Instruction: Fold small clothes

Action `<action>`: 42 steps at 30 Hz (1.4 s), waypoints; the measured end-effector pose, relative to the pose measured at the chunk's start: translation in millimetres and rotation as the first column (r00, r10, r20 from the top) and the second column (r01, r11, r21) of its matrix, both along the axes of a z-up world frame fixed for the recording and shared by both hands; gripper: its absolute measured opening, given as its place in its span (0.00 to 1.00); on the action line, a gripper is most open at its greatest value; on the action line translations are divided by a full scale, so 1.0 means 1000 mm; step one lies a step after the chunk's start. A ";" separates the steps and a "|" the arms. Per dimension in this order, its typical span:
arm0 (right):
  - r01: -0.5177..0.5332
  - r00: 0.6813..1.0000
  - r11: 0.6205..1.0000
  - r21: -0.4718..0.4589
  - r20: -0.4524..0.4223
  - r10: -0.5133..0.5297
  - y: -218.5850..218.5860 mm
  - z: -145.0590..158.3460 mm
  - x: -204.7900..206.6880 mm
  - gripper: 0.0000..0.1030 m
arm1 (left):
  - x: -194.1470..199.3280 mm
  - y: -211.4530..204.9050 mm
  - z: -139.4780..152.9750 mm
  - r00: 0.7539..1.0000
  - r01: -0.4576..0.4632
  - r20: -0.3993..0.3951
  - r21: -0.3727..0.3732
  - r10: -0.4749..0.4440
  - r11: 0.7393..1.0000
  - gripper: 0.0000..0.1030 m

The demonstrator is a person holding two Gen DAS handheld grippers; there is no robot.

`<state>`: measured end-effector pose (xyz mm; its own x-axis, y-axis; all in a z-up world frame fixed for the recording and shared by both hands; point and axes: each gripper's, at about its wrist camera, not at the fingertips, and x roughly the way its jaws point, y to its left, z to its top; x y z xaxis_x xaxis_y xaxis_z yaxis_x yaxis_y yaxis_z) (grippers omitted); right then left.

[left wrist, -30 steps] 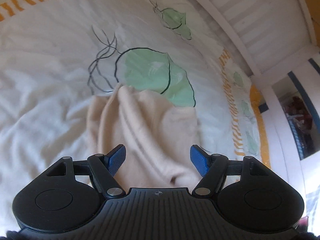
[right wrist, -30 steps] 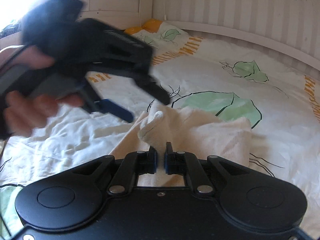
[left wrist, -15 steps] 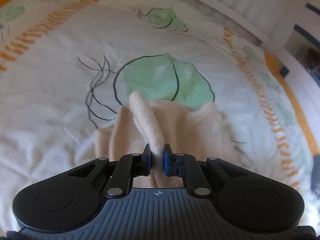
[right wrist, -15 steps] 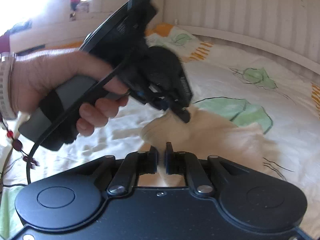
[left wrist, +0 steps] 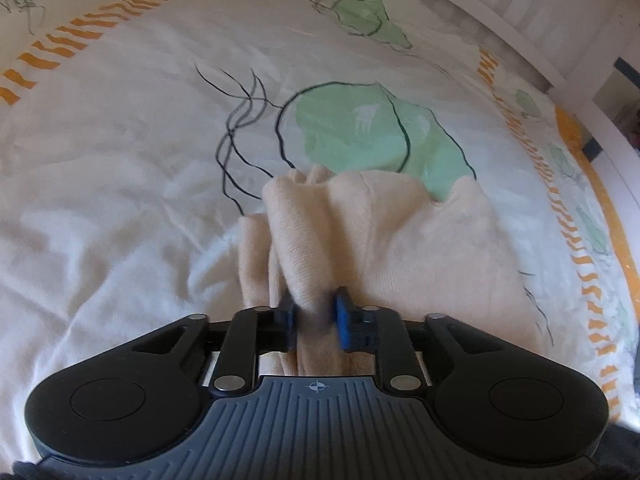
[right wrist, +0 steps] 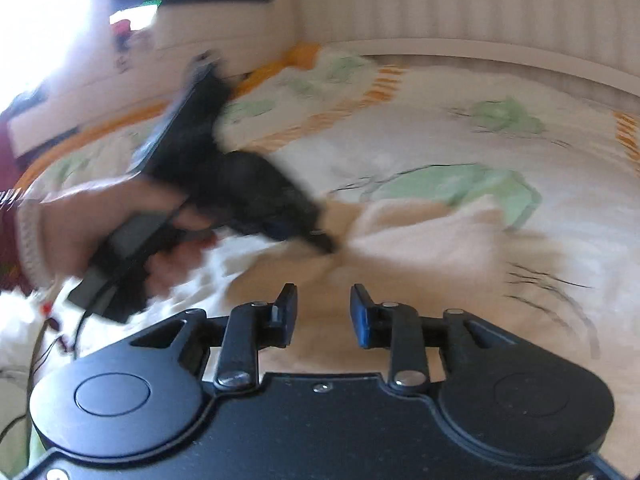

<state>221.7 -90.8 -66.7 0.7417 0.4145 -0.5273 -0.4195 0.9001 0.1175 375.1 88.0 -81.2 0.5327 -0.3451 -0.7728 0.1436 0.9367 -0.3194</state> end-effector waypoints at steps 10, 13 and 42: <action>0.038 0.984 0.999 0.007 -0.176 -0.036 -0.046 -0.024 -0.007 0.41 | -0.030 0.008 0.023 0.990 -0.108 0.107 0.171 0.091 0.979 0.29; 0.062 0.995 0.997 0.042 -0.075 -0.059 -0.053 -0.002 0.003 0.57 | -0.055 -0.003 0.047 0.974 -0.091 0.219 0.180 0.050 0.979 0.30; 0.068 0.993 0.998 -0.018 -0.092 -0.070 -0.043 -0.007 0.120 0.54 | -0.101 -0.018 -0.024 0.991 -0.036 0.133 0.091 0.024 0.995 0.36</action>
<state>341.4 -134.2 -73.6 0.7162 0.3557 -0.6004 -0.3445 0.9284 0.1391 273.7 69.9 -105.0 0.6405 -0.2571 -0.7236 0.1499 0.9660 -0.2105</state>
